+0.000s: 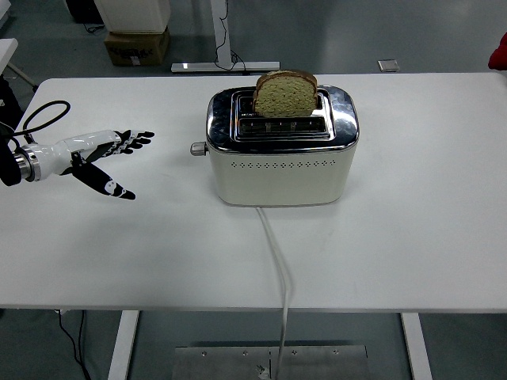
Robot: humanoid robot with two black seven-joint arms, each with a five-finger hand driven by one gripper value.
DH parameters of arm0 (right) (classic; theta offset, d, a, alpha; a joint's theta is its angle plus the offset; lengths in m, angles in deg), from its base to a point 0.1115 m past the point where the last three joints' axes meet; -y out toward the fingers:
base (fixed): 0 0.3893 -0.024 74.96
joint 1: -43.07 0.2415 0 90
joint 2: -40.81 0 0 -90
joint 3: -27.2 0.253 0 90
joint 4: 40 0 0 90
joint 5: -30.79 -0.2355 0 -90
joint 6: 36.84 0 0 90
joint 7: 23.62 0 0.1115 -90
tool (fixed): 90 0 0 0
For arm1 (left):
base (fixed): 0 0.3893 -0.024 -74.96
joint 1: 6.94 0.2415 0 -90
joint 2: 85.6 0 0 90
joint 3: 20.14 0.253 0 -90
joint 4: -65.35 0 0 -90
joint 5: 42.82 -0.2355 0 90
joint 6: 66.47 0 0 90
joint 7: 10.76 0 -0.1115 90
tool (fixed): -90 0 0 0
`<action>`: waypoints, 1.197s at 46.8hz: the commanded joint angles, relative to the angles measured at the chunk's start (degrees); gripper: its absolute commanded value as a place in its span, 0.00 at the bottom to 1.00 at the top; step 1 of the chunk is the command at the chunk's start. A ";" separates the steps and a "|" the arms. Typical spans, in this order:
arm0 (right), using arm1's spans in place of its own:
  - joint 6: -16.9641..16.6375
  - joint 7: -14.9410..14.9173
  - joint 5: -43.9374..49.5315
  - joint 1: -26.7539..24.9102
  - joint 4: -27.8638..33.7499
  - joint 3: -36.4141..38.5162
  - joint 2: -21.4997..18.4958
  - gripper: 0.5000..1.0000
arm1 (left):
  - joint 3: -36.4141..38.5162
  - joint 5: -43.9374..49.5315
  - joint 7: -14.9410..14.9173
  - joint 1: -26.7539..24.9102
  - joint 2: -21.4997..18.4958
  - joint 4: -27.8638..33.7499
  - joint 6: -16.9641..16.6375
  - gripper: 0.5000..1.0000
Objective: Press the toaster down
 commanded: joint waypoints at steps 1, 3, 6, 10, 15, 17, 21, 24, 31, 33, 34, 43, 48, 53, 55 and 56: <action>0.00 0.00 0.00 0.00 -0.07 0.00 0.00 1.00 | -0.05 4.33 0.02 -1.01 -1.43 0.00 0.15 1.00; 0.00 0.00 0.00 0.00 0.02 0.00 0.00 1.00 | -0.05 6.53 0.10 -1.71 -1.96 0.00 0.33 1.00; 0.00 0.00 0.00 0.00 0.02 0.00 0.00 1.00 | -0.22 10.56 0.02 -2.85 -2.05 -0.60 0.15 1.00; 0.00 0.00 0.00 0.00 0.02 0.00 0.00 1.00 | -1.36 15.23 0.02 -3.56 -1.62 -2.28 -0.20 1.00; 0.00 0.00 0.00 0.00 -0.07 0.00 0.00 1.00 | -2.77 20.59 0.02 -3.91 -0.92 -3.51 -0.73 1.00; 0.00 0.00 0.00 0.00 -0.07 0.00 0.00 1.00 | -3.12 23.14 0.02 -4.26 -0.83 -3.77 -0.99 1.00; 0.00 0.00 0.00 0.00 0.02 0.00 0.00 1.00 | -3.21 28.33 0.02 -4.53 -0.56 -3.86 -1.17 1.00; 0.00 0.00 0.00 0.00 0.02 0.00 0.00 1.00 | -3.21 31.32 0.02 -4.53 -0.04 -3.86 -1.52 1.00; 0.00 0.00 0.00 0.00 0.02 0.00 0.00 1.00 | -3.21 35.02 0.02 -4.00 0.93 -5.79 -1.95 1.00; 0.00 0.00 0.00 0.00 0.02 0.00 0.00 1.00 | -3.21 35.63 0.10 -3.82 2.16 -7.28 -2.04 1.00; 0.00 0.00 0.00 0.00 0.02 0.00 0.00 1.00 | -3.21 36.07 0.02 -3.74 2.86 -8.07 -2.04 1.00; 0.00 0.00 0.00 0.00 0.02 0.00 0.00 1.00 | -3.30 40.46 0.10 -2.77 6.64 -13.70 -2.04 1.00; 0.00 0.00 0.00 0.00 0.02 0.00 0.00 1.00 | -3.39 42.84 0.10 -2.68 7.00 -14.58 -2.13 1.00; 0.00 0.00 0.00 0.00 0.02 0.00 0.00 1.00 | -3.56 44.77 0.19 -2.77 8.31 -15.81 -2.22 1.00; 0.00 0.00 0.00 0.00 0.02 0.00 0.00 1.00 | -4.09 45.74 0.19 -2.68 9.01 -16.52 -2.48 1.00; 0.00 0.00 0.00 0.00 0.02 0.00 0.00 1.00 | -4.44 46.35 0.19 -2.68 9.54 -16.95 -2.57 1.00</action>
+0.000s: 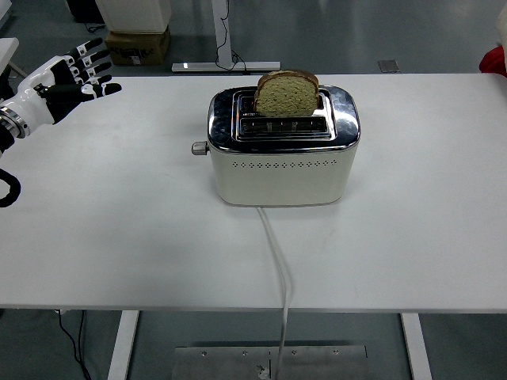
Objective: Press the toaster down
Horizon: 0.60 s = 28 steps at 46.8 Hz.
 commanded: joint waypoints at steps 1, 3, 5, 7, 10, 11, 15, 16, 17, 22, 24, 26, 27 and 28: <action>0.00 -0.09 0.00 0.00 -0.09 0.00 0.00 1.00 | -1.03 1.93 0.09 0.00 1.58 -1.40 -0.46 1.00; 0.00 0.00 0.00 0.00 0.00 0.00 0.00 1.00 | -1.73 3.25 0.10 0.09 2.81 -2.45 -0.46 1.00; 0.00 0.00 0.00 0.00 0.00 0.00 0.00 1.00 | -2.35 4.39 0.10 0.18 3.77 -3.60 -0.46 1.00; 0.00 0.00 0.00 0.00 0.00 0.00 0.00 1.00 | -2.79 5.54 0.10 0.27 4.57 -4.56 -0.46 1.00; 0.00 0.00 0.00 0.00 0.00 0.00 0.00 1.00 | -3.40 6.86 0.18 0.35 5.62 -5.71 -0.46 1.00; 0.00 0.00 0.00 0.00 0.00 0.00 0.00 1.00 | -3.58 7.38 0.18 0.36 5.97 -6.06 -0.46 1.00; 0.00 0.00 0.00 0.00 0.00 0.00 0.00 1.00 | -4.89 9.58 1.23 1.14 7.29 -7.99 -0.46 1.00; 0.00 0.00 0.00 0.00 0.00 0.00 0.00 1.00 | -5.33 10.11 1.76 1.41 7.64 -8.52 -0.46 1.00; 0.00 0.00 0.00 0.00 0.00 0.00 0.00 1.00 | -5.86 10.64 2.29 1.67 7.99 -9.04 -0.46 1.00; 0.00 0.00 0.00 0.00 -0.01 0.00 0.00 1.00 | -7.53 11.87 4.05 2.81 9.93 -10.98 -0.46 1.00; 0.00 0.00 0.00 0.00 0.00 0.00 0.00 1.00 | -8.15 12.13 4.14 3.17 10.63 -11.60 -0.46 1.00; 0.00 0.00 0.00 0.00 0.00 0.00 0.00 1.00 | -8.76 12.13 4.23 3.52 11.42 -12.21 -0.46 1.00; 0.00 0.00 0.00 0.00 0.00 0.00 0.00 1.00 | -9.11 12.22 4.23 3.61 11.86 -12.74 -0.46 1.00; 0.00 0.00 0.00 0.00 0.00 0.00 0.00 1.00 | -9.46 12.22 4.23 3.61 12.39 -13.26 -0.46 1.00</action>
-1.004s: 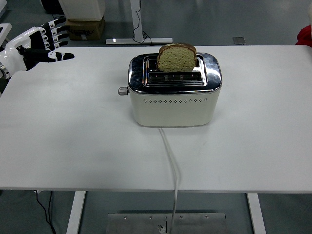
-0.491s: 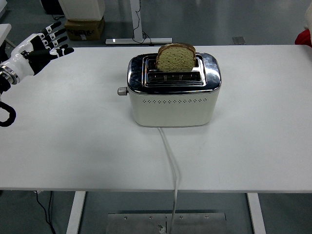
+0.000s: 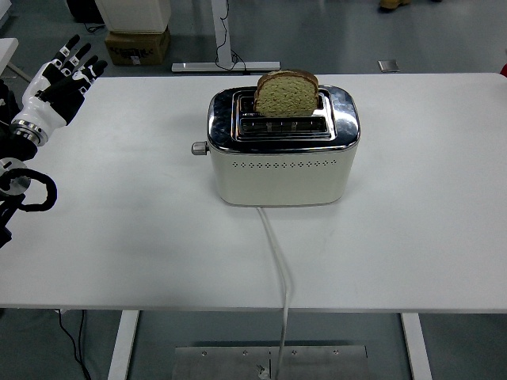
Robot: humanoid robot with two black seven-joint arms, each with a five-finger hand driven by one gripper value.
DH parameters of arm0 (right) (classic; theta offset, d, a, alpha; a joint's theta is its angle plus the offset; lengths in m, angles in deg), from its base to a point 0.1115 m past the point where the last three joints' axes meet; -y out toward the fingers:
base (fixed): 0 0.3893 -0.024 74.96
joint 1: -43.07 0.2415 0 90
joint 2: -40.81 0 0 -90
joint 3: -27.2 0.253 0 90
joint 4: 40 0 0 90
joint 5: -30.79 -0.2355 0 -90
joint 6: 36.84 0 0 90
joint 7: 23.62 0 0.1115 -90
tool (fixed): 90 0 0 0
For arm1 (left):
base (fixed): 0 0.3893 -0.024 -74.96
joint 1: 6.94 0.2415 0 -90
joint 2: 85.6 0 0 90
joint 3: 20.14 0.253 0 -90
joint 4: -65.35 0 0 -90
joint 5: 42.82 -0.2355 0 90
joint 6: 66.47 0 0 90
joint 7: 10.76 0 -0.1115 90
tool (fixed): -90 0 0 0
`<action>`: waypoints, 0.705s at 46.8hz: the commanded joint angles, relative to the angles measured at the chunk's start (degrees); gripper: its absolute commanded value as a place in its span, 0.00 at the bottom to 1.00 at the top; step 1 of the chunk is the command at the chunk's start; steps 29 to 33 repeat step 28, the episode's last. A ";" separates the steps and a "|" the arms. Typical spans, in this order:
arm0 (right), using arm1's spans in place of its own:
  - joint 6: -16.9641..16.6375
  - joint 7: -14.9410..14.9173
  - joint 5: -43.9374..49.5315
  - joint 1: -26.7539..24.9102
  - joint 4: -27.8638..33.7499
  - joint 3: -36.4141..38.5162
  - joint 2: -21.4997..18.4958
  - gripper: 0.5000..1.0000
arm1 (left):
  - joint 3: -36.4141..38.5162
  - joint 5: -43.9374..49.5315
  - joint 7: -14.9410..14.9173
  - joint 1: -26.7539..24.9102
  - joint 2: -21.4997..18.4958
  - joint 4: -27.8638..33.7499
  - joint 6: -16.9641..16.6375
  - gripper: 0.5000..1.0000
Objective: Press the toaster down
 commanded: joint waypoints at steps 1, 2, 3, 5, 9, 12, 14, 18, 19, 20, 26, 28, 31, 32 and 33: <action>0.00 -0.08 0.00 0.00 0.01 0.00 0.00 1.00 | -1.30 0.18 0.03 0.23 1.88 -1.91 0.01 1.00; 0.00 -0.08 0.00 0.00 -0.08 -0.09 0.00 1.00 | -1.65 0.35 0.03 0.23 2.33 -2.62 0.01 1.00; 0.00 -0.08 0.00 0.00 0.01 0.00 0.00 1.00 | -1.91 0.44 0.03 0.32 2.85 -3.23 0.01 1.00; 0.00 -0.08 0.00 0.09 -0.08 0.00 0.00 1.00 | -2.27 0.44 -0.06 0.32 3.99 -4.64 0.10 1.00; 0.00 -0.08 0.00 0.09 -0.08 0.00 0.00 1.00 | -2.36 0.53 0.03 0.32 5.75 -6.14 0.10 1.00; 0.00 0.01 0.00 0.09 -0.08 0.00 0.00 1.00 | -2.44 0.88 0.03 0.32 6.55 -6.40 0.10 1.00; 0.00 -0.08 0.00 0.09 -0.08 0.00 0.00 1.00 | -2.44 1.23 0.03 0.32 6.90 -6.66 0.10 1.00; 0.00 -0.08 0.00 0.09 -0.08 0.00 0.00 1.00 | -2.53 2.02 0.03 0.32 7.25 -7.28 0.10 1.00; 0.00 -0.08 0.00 0.09 -0.08 0.00 0.00 1.00 | -2.53 2.20 0.03 0.32 7.34 -7.45 0.10 1.00; 0.00 -0.08 0.00 0.09 -0.08 0.00 0.00 1.00 | -2.53 2.46 -0.06 0.32 7.34 -7.46 0.10 1.00; 0.00 -0.16 0.00 0.09 -0.08 0.00 0.00 1.00 | -2.53 2.64 0.03 0.41 7.34 -7.46 0.19 1.00; 0.00 -0.43 0.09 0.09 -0.08 0.00 0.00 1.00 | -2.53 2.64 0.03 0.41 7.25 -7.46 0.19 1.00; 0.00 -0.43 0.09 0.09 -0.08 0.00 0.00 1.00 | -2.53 2.64 0.03 0.41 7.25 -7.46 0.19 1.00; 0.00 -0.43 0.09 0.09 -0.08 0.00 0.00 1.00 | -2.53 2.64 0.03 0.41 7.25 -7.46 0.19 1.00; 0.00 -0.43 0.09 0.09 -0.08 0.00 0.00 1.00 | -2.53 2.64 0.03 0.41 7.25 -7.46 0.19 1.00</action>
